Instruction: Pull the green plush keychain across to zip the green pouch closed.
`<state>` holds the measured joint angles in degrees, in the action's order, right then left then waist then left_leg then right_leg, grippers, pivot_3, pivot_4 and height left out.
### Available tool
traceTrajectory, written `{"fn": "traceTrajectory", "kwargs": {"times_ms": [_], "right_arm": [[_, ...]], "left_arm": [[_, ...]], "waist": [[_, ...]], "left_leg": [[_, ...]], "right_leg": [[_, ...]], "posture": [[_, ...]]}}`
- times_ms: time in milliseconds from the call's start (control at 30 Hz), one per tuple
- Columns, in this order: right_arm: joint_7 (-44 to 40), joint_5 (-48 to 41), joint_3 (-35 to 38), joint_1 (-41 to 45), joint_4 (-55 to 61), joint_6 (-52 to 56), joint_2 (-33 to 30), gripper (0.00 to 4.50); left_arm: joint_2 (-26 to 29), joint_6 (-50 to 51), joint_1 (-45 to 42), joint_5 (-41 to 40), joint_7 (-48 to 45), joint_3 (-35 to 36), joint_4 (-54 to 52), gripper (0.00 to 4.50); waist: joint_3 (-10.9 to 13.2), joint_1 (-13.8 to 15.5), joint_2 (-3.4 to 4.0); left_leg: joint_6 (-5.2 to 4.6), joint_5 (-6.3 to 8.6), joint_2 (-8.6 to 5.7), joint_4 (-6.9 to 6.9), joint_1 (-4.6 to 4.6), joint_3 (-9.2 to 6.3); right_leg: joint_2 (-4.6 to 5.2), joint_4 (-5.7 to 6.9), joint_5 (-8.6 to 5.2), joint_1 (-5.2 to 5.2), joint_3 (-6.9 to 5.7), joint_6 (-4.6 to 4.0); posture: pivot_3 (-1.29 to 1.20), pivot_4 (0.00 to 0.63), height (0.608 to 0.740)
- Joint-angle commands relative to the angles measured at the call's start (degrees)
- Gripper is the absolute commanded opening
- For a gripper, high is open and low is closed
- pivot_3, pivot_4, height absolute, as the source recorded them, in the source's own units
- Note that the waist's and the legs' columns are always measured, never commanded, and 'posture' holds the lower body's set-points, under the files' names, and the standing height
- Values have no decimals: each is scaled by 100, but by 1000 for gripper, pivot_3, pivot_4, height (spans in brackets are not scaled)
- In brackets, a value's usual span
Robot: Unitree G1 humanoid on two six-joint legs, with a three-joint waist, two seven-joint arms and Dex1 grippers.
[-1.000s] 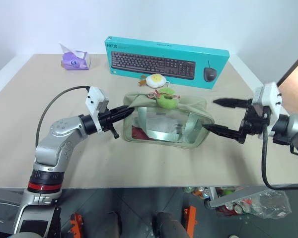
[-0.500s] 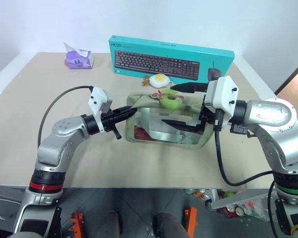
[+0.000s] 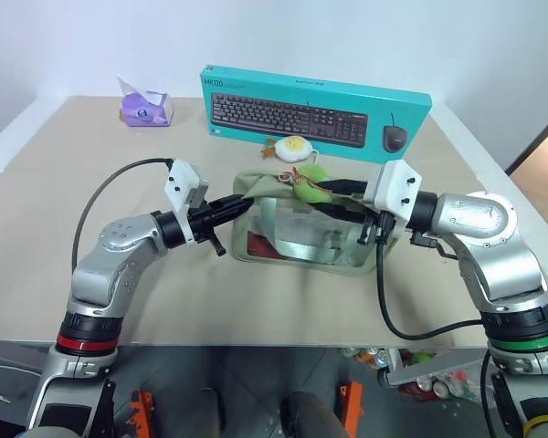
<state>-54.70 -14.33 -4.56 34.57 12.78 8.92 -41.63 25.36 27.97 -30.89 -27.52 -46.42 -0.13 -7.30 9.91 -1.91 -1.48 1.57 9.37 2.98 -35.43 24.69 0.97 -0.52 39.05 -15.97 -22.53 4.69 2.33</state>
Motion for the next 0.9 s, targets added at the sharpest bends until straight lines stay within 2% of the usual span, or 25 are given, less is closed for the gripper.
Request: {"fn": "traceTrajectory", "kwargs": {"times_ms": [33, 300, 633, 900], "right_arm": [[30, 3, 150, 50, 46, -121, 26, 32], [150, -432, 535, 385, 170, 270, 63, 32], [-194, -438, 1257, 409, -306, 171, -859, 32], [-124, -431, 1358, 250, -414, 70, -1107, 32]], "left_arm": [[-32, 1, -38, 2, 5, -54, -78, 0], [-66, 89, -55, 59, 126, -96, -33, 0], [38, 216, -43, 20, 412, 166, -26, 0], [75, 305, -30, -53, 556, 266, -27, 0]], "waist": [[0, 0, 0], [0, 2, 0], [0, 27, 0], [1, 27, 0]], "left_leg": [[0, 0, 0, 0, 0, 0], [0, 0, -1, 0, 0, 0], [0, 0, -2, 1, -1, 2], [0, 0, -2, 1, 0, 2]], "right_leg": [[0, 0, 0, 1, 0, 0], [1, 0, 0, 1, 0, 0], [2, -1, 0, 1, 1, 0], [3, -1, 0, 1, 1, -1]], "posture": [[0, 150, 740], [0, 150, 740], [0, 150, 740], [0, 150, 740]]}}
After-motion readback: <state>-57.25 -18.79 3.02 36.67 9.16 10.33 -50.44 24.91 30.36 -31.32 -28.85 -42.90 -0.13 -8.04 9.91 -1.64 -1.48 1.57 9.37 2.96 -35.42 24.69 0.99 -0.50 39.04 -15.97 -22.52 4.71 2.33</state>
